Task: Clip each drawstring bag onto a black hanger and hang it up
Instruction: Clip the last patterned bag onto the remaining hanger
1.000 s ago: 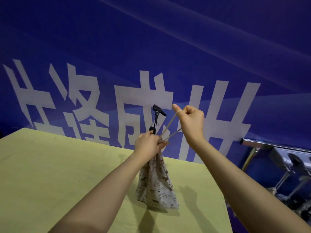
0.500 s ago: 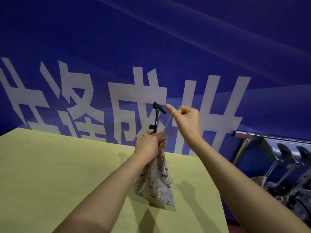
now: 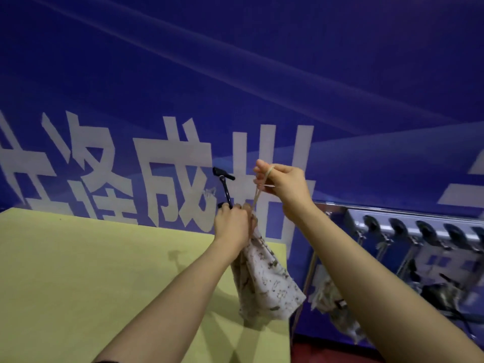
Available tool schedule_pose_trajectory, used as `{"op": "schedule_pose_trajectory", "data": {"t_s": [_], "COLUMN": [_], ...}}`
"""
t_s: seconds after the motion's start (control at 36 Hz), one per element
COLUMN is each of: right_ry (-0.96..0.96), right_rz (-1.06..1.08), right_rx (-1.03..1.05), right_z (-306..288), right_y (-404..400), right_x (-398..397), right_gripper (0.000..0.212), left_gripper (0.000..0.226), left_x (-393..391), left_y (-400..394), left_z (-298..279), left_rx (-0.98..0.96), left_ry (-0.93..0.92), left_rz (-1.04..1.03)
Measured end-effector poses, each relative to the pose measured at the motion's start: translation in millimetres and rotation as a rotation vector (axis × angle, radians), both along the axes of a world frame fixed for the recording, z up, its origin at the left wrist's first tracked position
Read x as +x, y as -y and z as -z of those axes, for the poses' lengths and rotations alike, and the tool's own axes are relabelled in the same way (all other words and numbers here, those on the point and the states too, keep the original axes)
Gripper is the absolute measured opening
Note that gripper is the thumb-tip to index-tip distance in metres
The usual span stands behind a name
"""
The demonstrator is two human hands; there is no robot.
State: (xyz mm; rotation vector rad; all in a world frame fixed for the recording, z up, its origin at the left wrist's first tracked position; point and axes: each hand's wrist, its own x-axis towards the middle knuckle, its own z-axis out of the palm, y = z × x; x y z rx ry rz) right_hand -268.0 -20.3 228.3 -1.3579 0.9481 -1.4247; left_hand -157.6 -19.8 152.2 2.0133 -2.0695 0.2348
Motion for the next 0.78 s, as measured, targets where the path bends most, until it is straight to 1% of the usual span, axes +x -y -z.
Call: {"op": "schedule_pose_trajectory", "data": {"t_s": [0.06, 0.11, 0.14, 0.22, 0.28, 0.33, 0.42, 0.5, 0.58, 0.69, 0.78], "right_ry": [0.086, 0.157, 0.161, 0.097, 0.040, -0.037, -0.088, -0.100, -0.119, -0.165, -0.185], "right_rz": [-0.087, -0.139, -0.143, -0.116, -0.079, -0.037, 0.011, 0.033, 0.048, 0.123, 0.190], "right_rx": [0.035, 0.071, 0.081, 0.063, 0.040, 0.030, 0.064, 0.125, 0.183, 0.248, 0.275], "right_z": [-1.0, -3.2, -4.2, -0.1, 9.4, 19.1, 34.6, 55.9, 74.6, 92.4, 101.5], "right_y": [-11.3, -23.1, -29.7, -43.4, -52.5, -56.2, -62.4, -65.8, -71.1, -80.1, -86.8], "right_x": [-26.9, -55.8, -71.1, -109.2, -145.4, -166.4, -198.5, -234.8, -263.0, -301.4, -333.2], "right_gripper": [0.013, 0.015, 0.018, 0.024, 0.026, 0.024, 0.021, 0.020, 0.023, 0.021, 0.017], "left_gripper": [0.034, 0.042, 0.046, 0.058, 0.068, 0.080, 0.092, 0.088, 0.079, 0.057, 0.043], "left_x": [-27.9, -59.3, -76.1, -118.7, -155.8, -173.9, -199.1, -226.0, -246.4, -280.0, -310.0], "left_y": [-10.8, -25.5, -32.8, -49.2, -59.0, -62.1, -67.1, -75.4, -76.3, -72.5, -65.2], "left_z": [2.3, 6.3, 9.6, 17.3, 22.0, 26.2, 28.6, 32.7, 37.5, 47.2, 55.0], "left_rx": [0.000, 0.006, 0.007, 0.034, 0.121, 0.206, 0.243, 0.229, 0.227, 0.258, 0.328], "left_ry": [0.002, -0.001, -0.029, -0.106, -0.067, -0.020, 0.012, 0.027, -0.021, -0.205, -0.446], "left_rz": [-0.016, -0.050, -0.065, -0.121, -0.132, -0.143, -0.109, 0.037, 0.187, 0.320, 0.369]}}
